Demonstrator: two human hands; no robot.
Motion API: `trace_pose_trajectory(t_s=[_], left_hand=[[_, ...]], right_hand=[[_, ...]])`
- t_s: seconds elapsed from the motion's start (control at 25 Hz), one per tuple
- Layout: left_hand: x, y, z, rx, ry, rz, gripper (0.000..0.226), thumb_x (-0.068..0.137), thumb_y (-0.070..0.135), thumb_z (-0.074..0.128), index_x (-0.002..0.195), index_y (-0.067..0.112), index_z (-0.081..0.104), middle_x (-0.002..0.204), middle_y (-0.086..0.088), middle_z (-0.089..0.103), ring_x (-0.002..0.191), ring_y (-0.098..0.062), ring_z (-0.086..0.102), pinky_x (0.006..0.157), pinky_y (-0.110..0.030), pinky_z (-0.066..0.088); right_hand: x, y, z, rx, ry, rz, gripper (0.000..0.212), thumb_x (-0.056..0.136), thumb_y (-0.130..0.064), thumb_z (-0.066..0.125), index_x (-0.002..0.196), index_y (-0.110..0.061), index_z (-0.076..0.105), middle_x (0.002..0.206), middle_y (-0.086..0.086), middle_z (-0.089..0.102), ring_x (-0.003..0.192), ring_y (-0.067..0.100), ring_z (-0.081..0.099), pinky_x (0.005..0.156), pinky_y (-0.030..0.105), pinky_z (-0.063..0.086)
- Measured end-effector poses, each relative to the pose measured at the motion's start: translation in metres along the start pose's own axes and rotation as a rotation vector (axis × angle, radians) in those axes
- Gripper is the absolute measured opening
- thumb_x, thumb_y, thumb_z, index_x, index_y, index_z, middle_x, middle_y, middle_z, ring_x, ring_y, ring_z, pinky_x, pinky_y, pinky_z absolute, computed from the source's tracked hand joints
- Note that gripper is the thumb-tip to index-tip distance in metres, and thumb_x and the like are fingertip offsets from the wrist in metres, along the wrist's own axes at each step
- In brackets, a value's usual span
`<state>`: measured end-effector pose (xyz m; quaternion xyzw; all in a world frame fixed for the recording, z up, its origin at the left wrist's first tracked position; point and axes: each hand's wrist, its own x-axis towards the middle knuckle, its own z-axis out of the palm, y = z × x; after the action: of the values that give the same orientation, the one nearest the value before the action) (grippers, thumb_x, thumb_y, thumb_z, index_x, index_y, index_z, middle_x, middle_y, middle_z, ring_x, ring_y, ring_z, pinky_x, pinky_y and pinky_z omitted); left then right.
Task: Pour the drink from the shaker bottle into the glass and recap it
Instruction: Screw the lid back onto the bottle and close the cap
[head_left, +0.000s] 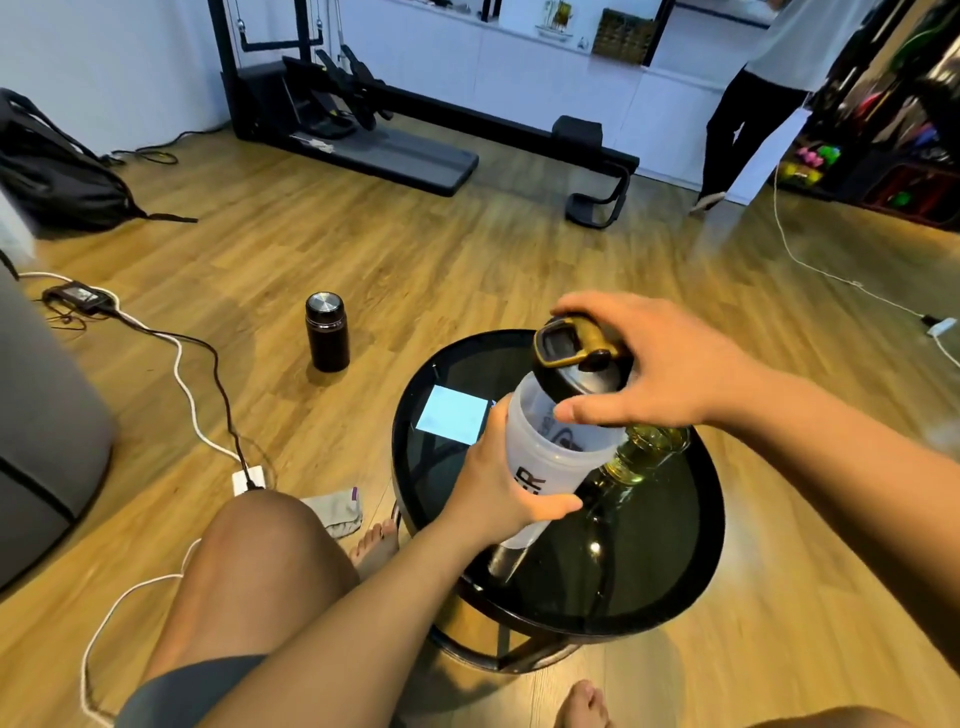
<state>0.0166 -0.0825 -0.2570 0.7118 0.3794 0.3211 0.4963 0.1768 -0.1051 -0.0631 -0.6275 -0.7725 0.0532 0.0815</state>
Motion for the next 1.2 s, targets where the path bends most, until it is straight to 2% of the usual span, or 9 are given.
trace_pose_trajectory(t_s=[0.12, 0.32, 0.36, 0.44, 0.56, 0.76, 0.96, 1.12, 1.2], left_hand=[[0.003, 0.001, -0.007, 0.031, -0.046, -0.007, 0.105, 0.062, 0.029, 0.097, 0.130, 0.057, 0.021, 0.133, 0.016, 0.052, 0.117, 0.002, 0.054, 0.085, -0.007, 0.045], [0.016, 0.004, -0.026, 0.107, -0.115, 0.045, 0.111, 0.050, 0.051, 0.095, 0.144, 0.038, 0.036, 0.136, 0.008, 0.056, 0.127, -0.017, 0.057, 0.100, -0.047, 0.055], [0.014, 0.007, -0.026, 0.106, -0.100, 0.057, 0.112, 0.050, 0.051, 0.094, 0.144, 0.036, 0.035, 0.136, 0.009, 0.055, 0.128, -0.015, 0.056, 0.102, -0.045, 0.054], [0.006, 0.017, -0.020, 0.018, -0.006, 0.030, 0.115, 0.049, 0.043, 0.096, 0.143, 0.032, 0.030, 0.133, 0.016, 0.052, 0.125, -0.003, 0.055, 0.102, -0.027, 0.052], [0.002, 0.027, -0.006, -0.090, 0.115, 0.014, 0.115, 0.051, 0.024, 0.103, 0.141, 0.034, 0.032, 0.121, 0.028, 0.054, 0.108, 0.021, 0.054, 0.085, -0.001, 0.044], [0.006, 0.028, -0.008, -0.079, 0.140, 0.018, 0.112, 0.049, 0.027, 0.105, 0.141, 0.026, 0.041, 0.124, 0.014, 0.064, 0.115, -0.003, 0.063, 0.092, -0.021, 0.053], [0.006, 0.026, -0.006, -0.109, 0.145, 0.027, 0.106, 0.053, 0.013, 0.103, 0.135, 0.025, 0.037, 0.114, 0.028, 0.054, 0.103, 0.029, 0.052, 0.081, 0.002, 0.043], [0.006, 0.018, -0.001, -0.114, 0.159, 0.047, 0.124, 0.054, 0.012, 0.102, 0.151, 0.019, 0.025, 0.120, 0.034, 0.046, 0.107, 0.033, 0.046, 0.088, 0.003, 0.040], [0.006, 0.017, 0.002, -0.129, 0.158, 0.023, 0.115, 0.055, 0.014, 0.102, 0.145, 0.028, 0.033, 0.118, 0.031, 0.052, 0.104, 0.032, 0.049, 0.082, 0.003, 0.041]], right_hand=[[-0.011, -0.002, 0.032, 0.004, -0.113, -0.009, 0.096, 0.059, -0.086, 0.058, 0.141, -0.039, 0.041, 0.134, -0.010, 0.058, 0.117, 0.016, 0.059, 0.094, 0.039, 0.051], [-0.009, 0.000, 0.049, 0.053, 0.027, -0.017, 0.089, 0.065, -0.080, 0.057, 0.140, -0.034, 0.044, 0.135, -0.010, 0.057, 0.118, 0.017, 0.058, 0.088, 0.034, 0.044], [-0.009, -0.001, 0.052, 0.057, 0.037, -0.009, 0.087, 0.065, -0.079, 0.057, 0.139, -0.035, 0.044, 0.134, -0.010, 0.057, 0.117, 0.017, 0.059, 0.089, 0.036, 0.047], [-0.011, -0.003, 0.056, 0.063, 0.062, 0.000, 0.084, 0.065, -0.077, 0.059, 0.138, -0.036, 0.045, 0.133, -0.011, 0.057, 0.114, 0.017, 0.060, 0.088, 0.039, 0.049], [-0.012, -0.004, 0.056, 0.068, 0.096, 0.011, 0.084, 0.066, -0.077, 0.059, 0.139, -0.037, 0.046, 0.133, -0.010, 0.058, 0.113, 0.018, 0.061, 0.088, 0.037, 0.049], [-0.009, -0.006, 0.055, 0.016, 0.087, 0.024, 0.085, 0.064, -0.079, 0.053, 0.139, -0.040, 0.045, 0.135, -0.008, 0.058, 0.112, 0.022, 0.062, 0.084, 0.036, 0.048], [0.005, -0.012, 0.050, -0.208, 0.002, -0.042, 0.090, 0.059, -0.085, 0.040, 0.137, -0.042, 0.045, 0.121, -0.004, 0.063, 0.094, 0.025, 0.064, 0.069, 0.034, 0.043], [0.006, -0.007, 0.052, -0.187, 0.040, -0.065, 0.088, 0.061, -0.083, 0.044, 0.136, -0.038, 0.052, 0.120, -0.003, 0.066, 0.093, 0.027, 0.067, 0.067, 0.034, 0.043], [0.001, -0.005, 0.057, -0.145, 0.083, -0.064, 0.088, 0.062, -0.082, 0.049, 0.135, -0.035, 0.056, 0.123, -0.003, 0.067, 0.096, 0.029, 0.068, 0.070, 0.038, 0.050]])
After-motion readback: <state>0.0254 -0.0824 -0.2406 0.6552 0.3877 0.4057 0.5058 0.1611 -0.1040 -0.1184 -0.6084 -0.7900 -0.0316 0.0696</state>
